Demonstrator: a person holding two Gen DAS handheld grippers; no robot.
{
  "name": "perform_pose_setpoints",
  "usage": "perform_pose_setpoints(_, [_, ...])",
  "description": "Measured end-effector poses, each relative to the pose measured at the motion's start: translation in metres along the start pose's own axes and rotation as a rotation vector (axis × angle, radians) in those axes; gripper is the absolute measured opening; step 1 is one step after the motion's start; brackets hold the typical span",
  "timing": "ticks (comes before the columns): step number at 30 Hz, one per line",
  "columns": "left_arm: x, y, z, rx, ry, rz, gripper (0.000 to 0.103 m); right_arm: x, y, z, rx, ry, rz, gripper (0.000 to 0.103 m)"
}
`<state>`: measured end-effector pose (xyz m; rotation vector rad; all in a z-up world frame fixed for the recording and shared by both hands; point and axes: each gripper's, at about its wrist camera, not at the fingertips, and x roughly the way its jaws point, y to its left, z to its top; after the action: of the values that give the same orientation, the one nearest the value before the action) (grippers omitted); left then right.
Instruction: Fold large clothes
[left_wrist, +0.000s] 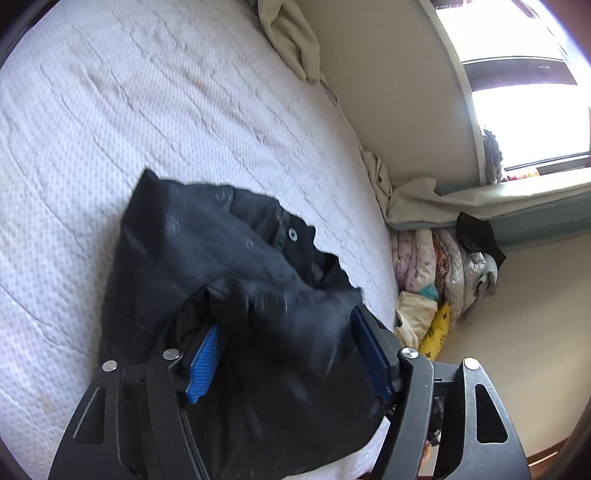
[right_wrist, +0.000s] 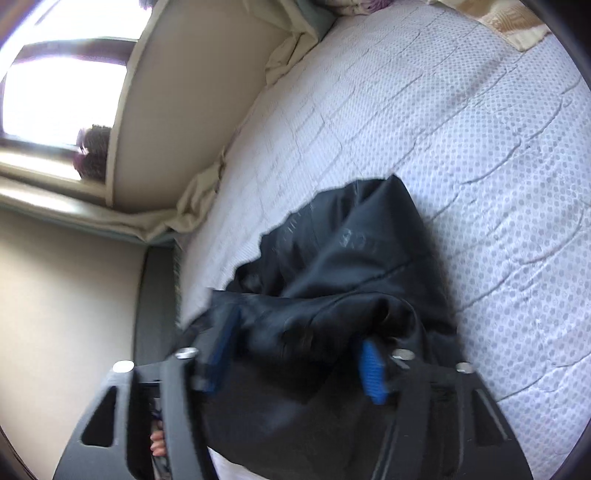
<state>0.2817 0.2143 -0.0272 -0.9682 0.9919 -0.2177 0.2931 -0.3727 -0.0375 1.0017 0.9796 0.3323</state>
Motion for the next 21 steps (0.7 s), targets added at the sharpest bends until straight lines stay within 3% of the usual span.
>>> perform_pose_setpoints(2, [-0.01,-0.006,0.001,0.039,-0.045,0.027,0.074,-0.005,0.004,0.004,-0.009,-0.016,0.009,0.067])
perform_pose_setpoints(6, [-0.023,-0.013,0.0,0.131,-0.114,0.107,0.079,-0.024,0.021,0.009,-0.138,-0.113,-0.093,0.069])
perform_pose_setpoints(10, [-0.007,-0.01,-0.006,0.181,-0.071,0.192,0.079,-0.031,0.039,0.006,-0.3,-0.162,-0.238,0.069])
perform_pose_setpoints(14, [0.014,-0.006,-0.014,0.224,-0.017,0.223,0.075,-0.023,0.038,0.002,-0.346,-0.138,-0.297,0.069])
perform_pose_setpoints(15, [0.017,-0.004,-0.016,0.229,-0.013,0.229,0.071,-0.018,0.037,0.001,-0.356,-0.126,-0.307,0.069])
perform_pose_setpoints(16, [0.019,-0.002,-0.017,0.228,-0.009,0.242,0.055,-0.014,0.036,0.001,-0.364,-0.113,-0.314,0.069])
perform_pose_setpoints(17, [0.021,0.001,-0.018,0.221,-0.003,0.256,0.031,-0.01,0.036,0.0,-0.37,-0.104,-0.321,0.061])
perform_pose_setpoints(18, [0.022,0.005,-0.017,0.209,0.002,0.265,0.026,-0.005,0.035,-0.002,-0.381,-0.082,-0.34,0.042])
perform_pose_setpoints(20, [0.02,0.012,-0.018,0.173,0.001,0.261,0.018,0.005,0.035,-0.005,-0.399,-0.05,-0.397,0.024])
perform_pose_setpoints(21, [0.018,0.015,-0.019,0.163,-0.001,0.271,0.018,0.007,0.033,-0.007,-0.407,-0.05,-0.417,0.021])
